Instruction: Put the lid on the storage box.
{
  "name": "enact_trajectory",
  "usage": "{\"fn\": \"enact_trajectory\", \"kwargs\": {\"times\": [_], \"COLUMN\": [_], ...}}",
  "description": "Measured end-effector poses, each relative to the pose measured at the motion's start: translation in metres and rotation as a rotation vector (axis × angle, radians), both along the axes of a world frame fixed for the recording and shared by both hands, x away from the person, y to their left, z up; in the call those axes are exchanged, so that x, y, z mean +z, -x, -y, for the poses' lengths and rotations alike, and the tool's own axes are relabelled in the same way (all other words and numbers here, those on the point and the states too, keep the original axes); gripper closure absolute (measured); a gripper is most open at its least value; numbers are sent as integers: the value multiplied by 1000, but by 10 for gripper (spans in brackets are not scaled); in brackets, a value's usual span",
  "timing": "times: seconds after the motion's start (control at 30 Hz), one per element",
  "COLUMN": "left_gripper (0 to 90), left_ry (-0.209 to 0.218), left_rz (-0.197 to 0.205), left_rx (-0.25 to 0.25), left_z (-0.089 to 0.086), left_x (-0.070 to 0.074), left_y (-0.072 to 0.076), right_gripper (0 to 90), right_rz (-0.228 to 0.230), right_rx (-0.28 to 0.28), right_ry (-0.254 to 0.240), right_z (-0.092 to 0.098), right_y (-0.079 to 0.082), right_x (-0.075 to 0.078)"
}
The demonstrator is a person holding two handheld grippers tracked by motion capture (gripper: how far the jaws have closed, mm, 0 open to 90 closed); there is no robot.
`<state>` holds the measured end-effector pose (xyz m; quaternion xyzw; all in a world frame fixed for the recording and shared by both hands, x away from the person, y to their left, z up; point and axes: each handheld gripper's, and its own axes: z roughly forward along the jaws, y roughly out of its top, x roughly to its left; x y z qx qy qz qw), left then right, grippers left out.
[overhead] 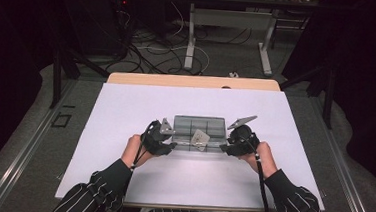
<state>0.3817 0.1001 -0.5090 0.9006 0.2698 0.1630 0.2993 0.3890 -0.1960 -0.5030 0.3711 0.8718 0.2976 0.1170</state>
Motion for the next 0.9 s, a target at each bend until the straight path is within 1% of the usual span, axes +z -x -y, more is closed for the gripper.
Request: {"fn": "enact_trajectory", "kwargs": {"times": [0.03, 0.07, 0.1, 0.13, 0.17, 0.2, 0.23, 0.27, 0.3, 0.33, 0.37, 0.43, 0.47, 0.53, 0.57, 0.6, 0.63, 0.67, 0.7, 0.77, 0.8, 0.83, 0.87, 0.9], "left_gripper": [599, 599, 597, 596, 594, 591, 588, 584, 581, 577, 571, 553, 535, 490, 463, 437, 407, 385, 360, 303, 276, 244, 219, 190], "left_ry": [1, -3, -10, -6, -11, -7, -12, -12, -27, -28, -23, -34, -36, -44, -42, -38, -38, -30, -28, -11, -11, -2, 1, 13], "left_rz": [0, -6, -12, -19, -19, -23, -21, -28, -34, -30, -36, -49, -48, -64, -62, -68, -56, -67, -69, -72, -70, -75, -71, -71], "left_rx": [1, 0, -3, 0, -2, 2, -1, -2, -8, -8, -2, -8, -5, -3, 5, 13, 21, 28, 27, 30, 33, 39, 40, 45], "left_z": [0, 0, 0, 0, 0, 1, 1, 1, 1, 1, 2, 2, 2, 3, 3, 3, 3, 3, 2, 0, -1, -2, -2, -3], "left_x": [0, 0, -1, -1, -2, -2, -3, -3, -3, -4, -4, -5, -6, -7, -8, -8, -8, -7, -7, -4, -3, -3, -2, -2], "left_y": [0, 0, -1, -1, -1, -1, -1, -1, -2, -2, -2, -2, -3, -4, -4, -4, -4, -4, -4, -4, -3, -2, -2, -1], "right_gripper": [563, 563, 562, 562, 561, 561, 559, 558, 557, 556, 555, 555, 553, 544, 536, 529, 518, 503, 487, 438, 411, 375, 328, 298], "right_rz": [2, 2, -4, 0, 4, -16, -8, -9, -11, -32, -11, -18, -23, -15, -17, -18, -30, -31, -17, -18, -45, -10, -10, -22], "right_rx": [-12, -17, -12, -14, 5, -8, -7, 0, 0, -2, -5, -5, -4, -5, -7, -8, -2, -2, -6, -3, -13, 11, -6, -3], "right_ry": [-12, -8, 0, -1, 1, 15, 9, 9, 10, 26, 7, 12, 15, 8, 8, 6, 17, 13, 1, -6, 2, -14, -21, -37], "right_z": [-1, -2, -1, -1, -1, -1, -1, -1, -1, -1, -2, -1, -1, -1, -1, -1, 0, 1, 1, 2, 2, 3, 4, 5], "right_y": [0, 0, 0, 0, -2, -1, -1, -1, -1, -1, -2, -2, -2, -2, -2, -2, -2, -2, -2, -1, 1, 0, 1, 3], "right_x": [-1, -2, -2, -3, -3, -3, -4, -5, -5, -4, -6, -6, -5, -7, -7, -7, -6, -6, -6, -5, -3, -4, -3, -2]}}
